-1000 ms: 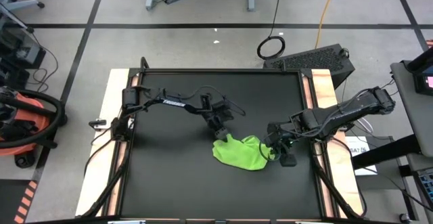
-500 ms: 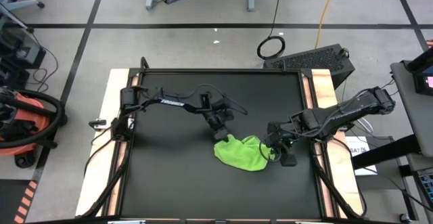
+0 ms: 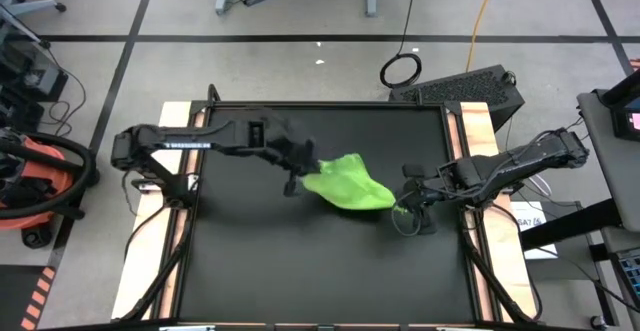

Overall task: Roll towel
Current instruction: Roll the green microfiber towel

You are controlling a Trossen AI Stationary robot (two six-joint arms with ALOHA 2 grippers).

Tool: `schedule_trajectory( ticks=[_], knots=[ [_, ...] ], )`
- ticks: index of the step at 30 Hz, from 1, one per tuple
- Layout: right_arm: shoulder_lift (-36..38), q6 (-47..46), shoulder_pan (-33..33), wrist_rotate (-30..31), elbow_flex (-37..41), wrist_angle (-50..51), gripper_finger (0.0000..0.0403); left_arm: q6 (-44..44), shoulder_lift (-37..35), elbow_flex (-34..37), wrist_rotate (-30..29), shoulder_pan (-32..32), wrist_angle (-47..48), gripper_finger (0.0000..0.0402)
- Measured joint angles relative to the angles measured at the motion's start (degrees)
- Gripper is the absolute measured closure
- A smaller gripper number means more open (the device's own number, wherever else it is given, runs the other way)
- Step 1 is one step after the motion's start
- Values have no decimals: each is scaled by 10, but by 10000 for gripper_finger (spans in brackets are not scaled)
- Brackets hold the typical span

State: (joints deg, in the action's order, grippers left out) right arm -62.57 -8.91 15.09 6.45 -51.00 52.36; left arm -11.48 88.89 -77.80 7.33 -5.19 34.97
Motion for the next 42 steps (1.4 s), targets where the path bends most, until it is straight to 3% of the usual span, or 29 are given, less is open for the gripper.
schedule_trajectory(
  ticks=[4, 12, 15, 22, 28, 34, 42],
  knots=[
    [3, 18, 0, 10, 0, -1, 403, 2, 14, 34, -1, 34, 19, 367],
    [2, 32, 0, -4, 0, -1, 403, 109, 32, 103, -14, 56, 21, 168],
    [2, 36, 0, -10, 0, -2, 403, 111, 31, 104, -14, 55, 10, 122],
    [1, 48, 0, -28, 0, 1, 403, 121, 51, 103, 49, 52, -55, 120],
    [-2, 60, 0, -91, 34, -30, 403, 142, 124, 104, 168, 35, -70, 140],
    [-2, 30, 0, -95, 68, -43, 403, 155, 164, 104, 160, 35, -76, 157],
    [-4, 29, 4, -95, 90, -59, 403, 172, 155, 104, 175, 23, -108, 158]
  ],
)
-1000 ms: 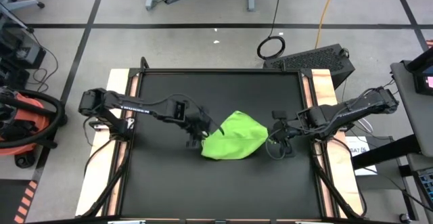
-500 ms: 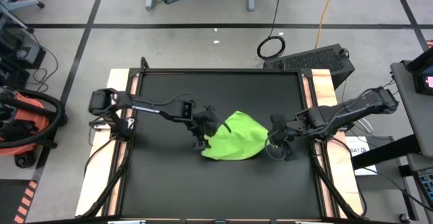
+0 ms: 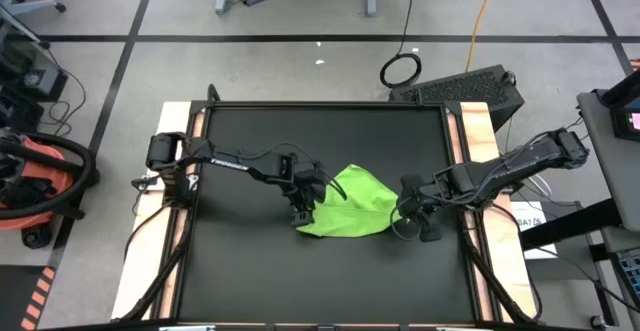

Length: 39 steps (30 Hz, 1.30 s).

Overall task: Roll towel
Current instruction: Roll the green microfiber towel

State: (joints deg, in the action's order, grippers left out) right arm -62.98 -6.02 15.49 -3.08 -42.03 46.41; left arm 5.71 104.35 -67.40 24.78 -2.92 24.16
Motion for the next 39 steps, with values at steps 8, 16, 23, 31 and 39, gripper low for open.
schedule_trajectory(
  ticks=[8, 16, 23, 31, 39],
  knots=[
    [-13, 2, 0, 0, 1, 0, 403, -21, 10, -2, -10, -38, 8, 158],
    [-19, 0, 0, 6, 1, 0, 403, -72, 51, 0, 50, -44, 57, 183],
    [-19, -4, 0, 15, 1, 1, 403, -80, 52, -16, 37, -33, 56, 284],
    [-19, -6, 0, 15, 1, 1, 403, -112, 52, -49, -2, -18, 77, 268],
    [-19, -13, -1, 18, 1, 1, 393, -127, 51, -54, -42, -18, 143, 149]
  ],
)
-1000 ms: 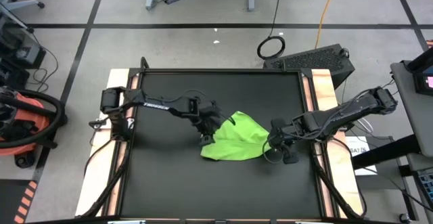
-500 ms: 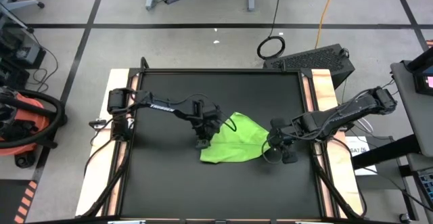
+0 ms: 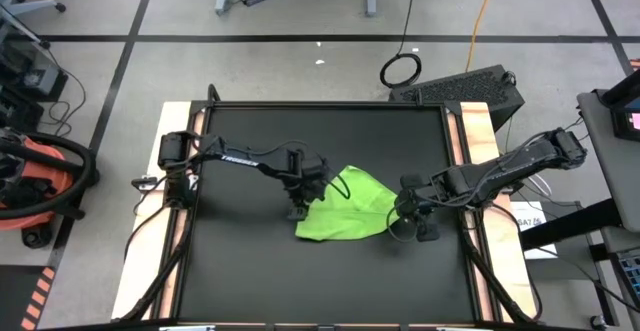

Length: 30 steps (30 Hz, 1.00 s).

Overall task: Roll towel
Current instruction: Roll the green microfiber towel

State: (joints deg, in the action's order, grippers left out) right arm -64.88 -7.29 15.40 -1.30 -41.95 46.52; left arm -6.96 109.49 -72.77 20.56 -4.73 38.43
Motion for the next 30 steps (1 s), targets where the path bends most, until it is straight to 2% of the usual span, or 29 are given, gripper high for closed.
schedule_trajectory(
  ticks=[3, 11, 15, 19, 23, 27, 30],
  knots=[
    [2, -9, 0, 1, 0, 0, 354, 4, -1, 0, 0, 0, 12, 145],
    [7, -41, 1, -3, 0, -27, 189, 17, -48, -1, -38, 0, 11, 144],
    [-1, -38, 1, -3, 5, -54, 158, 17, -67, -1, -47, 2, -12, 144],
    [-23, -41, 1, -3, 28, -63, 168, 9, -65, -1, -31, 11, -37, 144],
    [-37, -62, 1, -3, 46, -76, 202, -3, -54, 0, -25, 22, -59, 144],
    [-40, -62, 1, -5, 48, -113, 261, -14, -56, -1, -21, 23, -89, 144],
    [-40, -45, 1, -15, 47, -138, 328, -13, -53, 0, 7, 18, -124, 144]
  ],
)
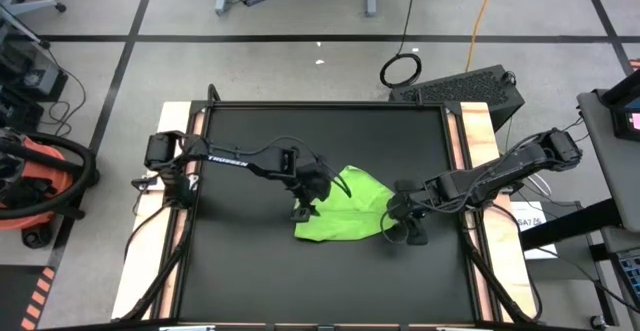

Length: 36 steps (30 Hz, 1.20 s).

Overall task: Roll towel
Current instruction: Roll the green microfiber towel

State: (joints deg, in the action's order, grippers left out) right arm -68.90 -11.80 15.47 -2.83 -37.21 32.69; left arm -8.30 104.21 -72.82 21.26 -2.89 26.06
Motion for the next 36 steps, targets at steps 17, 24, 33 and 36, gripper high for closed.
schedule_trajectory(
  ticks=[17, 24, 33, 36],
  knots=[
    [3, 77, 0, 15, -91, -9, 402, 75, 107, -26, 73, -14, -244, 144],
    [3, 98, -1, 61, -149, 36, 402, 76, 146, -137, 119, -26, -270, 144],
    [3, 99, -16, 90, -192, 97, 403, 78, 186, -225, 221, -27, -206, 144],
    [3, 99, -16, 92, -195, 107, 403, 67, 185, -225, 221, -26, -187, 144]
  ],
)
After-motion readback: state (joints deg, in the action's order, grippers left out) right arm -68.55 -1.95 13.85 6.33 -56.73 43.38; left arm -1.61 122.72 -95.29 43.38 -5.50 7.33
